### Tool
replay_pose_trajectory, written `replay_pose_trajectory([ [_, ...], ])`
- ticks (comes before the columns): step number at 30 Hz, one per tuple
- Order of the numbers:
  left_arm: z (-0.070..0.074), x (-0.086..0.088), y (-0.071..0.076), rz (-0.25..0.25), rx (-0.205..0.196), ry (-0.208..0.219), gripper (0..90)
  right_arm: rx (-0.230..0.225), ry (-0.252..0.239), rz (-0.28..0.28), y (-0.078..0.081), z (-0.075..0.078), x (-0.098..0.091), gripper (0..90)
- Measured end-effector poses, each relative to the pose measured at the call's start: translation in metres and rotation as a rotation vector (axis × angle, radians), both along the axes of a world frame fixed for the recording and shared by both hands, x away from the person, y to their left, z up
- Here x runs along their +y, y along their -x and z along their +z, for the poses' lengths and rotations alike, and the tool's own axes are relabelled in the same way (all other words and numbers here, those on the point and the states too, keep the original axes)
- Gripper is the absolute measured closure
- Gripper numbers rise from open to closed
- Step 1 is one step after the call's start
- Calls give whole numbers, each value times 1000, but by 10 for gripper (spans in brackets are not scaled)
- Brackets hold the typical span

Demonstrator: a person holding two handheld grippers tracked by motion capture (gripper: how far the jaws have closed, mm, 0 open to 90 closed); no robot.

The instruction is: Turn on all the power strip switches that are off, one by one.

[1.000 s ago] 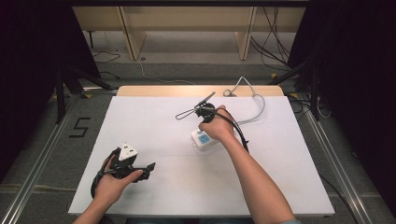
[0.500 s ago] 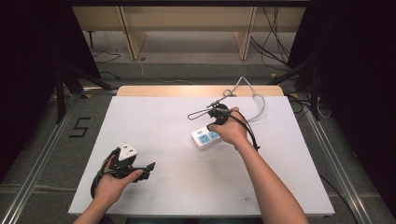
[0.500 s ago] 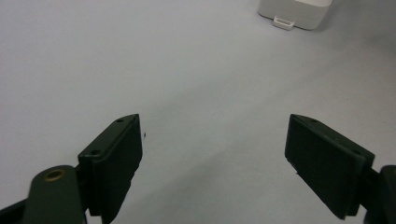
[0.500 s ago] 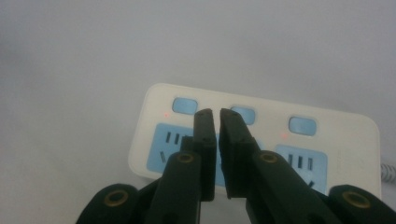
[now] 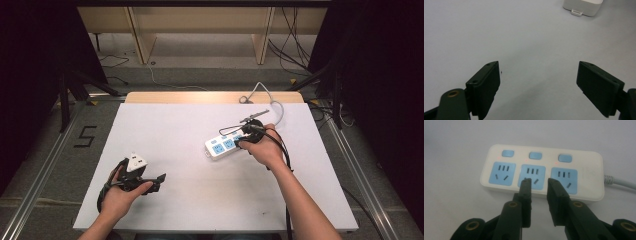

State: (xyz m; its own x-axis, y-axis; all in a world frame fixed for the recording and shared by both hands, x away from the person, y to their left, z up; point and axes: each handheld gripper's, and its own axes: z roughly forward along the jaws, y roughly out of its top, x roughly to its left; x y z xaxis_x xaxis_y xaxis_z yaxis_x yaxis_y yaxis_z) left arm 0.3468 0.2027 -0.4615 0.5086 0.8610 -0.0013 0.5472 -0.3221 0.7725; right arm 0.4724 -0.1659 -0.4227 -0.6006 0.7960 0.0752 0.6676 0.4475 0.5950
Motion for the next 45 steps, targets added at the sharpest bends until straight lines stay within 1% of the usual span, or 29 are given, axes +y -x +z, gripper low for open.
replay_pose_trajectory([
  [5,0,0,0,1,-2,2,187,-12,4,-5,5,0,-9,675],
  [11,-1,1,-1,2,-3,3,188,-35,-14,-15,16,-3,-24,614],
  [17,-1,1,-1,1,-5,2,188,-52,-31,-16,24,-2,-32,574],
  [18,-1,1,-1,0,-3,1,187,-55,-29,-13,28,-4,-35,558],
  [21,-1,1,-1,1,-4,1,187,-57,-24,-5,32,-6,-38,545],
  [23,0,2,-1,-1,-3,-5,187,-68,-31,-8,37,-8,-41,531],
  [28,-1,1,-1,1,-4,0,187,-87,-52,-4,48,-12,-49,477],
  [30,-1,1,-1,0,-2,-2,187,-91,-56,-16,52,-14,-52,456],
  [32,-1,1,-1,-3,0,-6,187,-104,-58,-21,57,-14,-56,445],
  [33,-1,1,-1,-2,-1,-5,187,-107,-69,-26,59,-15,-58,443],
  [39,-2,2,-2,7,1,-3,187,-148,-93,-25,75,-21,-66,432],
  [45,-2,2,-2,8,-1,-7,187,-180,-100,-28,92,-29,-73,422],
])
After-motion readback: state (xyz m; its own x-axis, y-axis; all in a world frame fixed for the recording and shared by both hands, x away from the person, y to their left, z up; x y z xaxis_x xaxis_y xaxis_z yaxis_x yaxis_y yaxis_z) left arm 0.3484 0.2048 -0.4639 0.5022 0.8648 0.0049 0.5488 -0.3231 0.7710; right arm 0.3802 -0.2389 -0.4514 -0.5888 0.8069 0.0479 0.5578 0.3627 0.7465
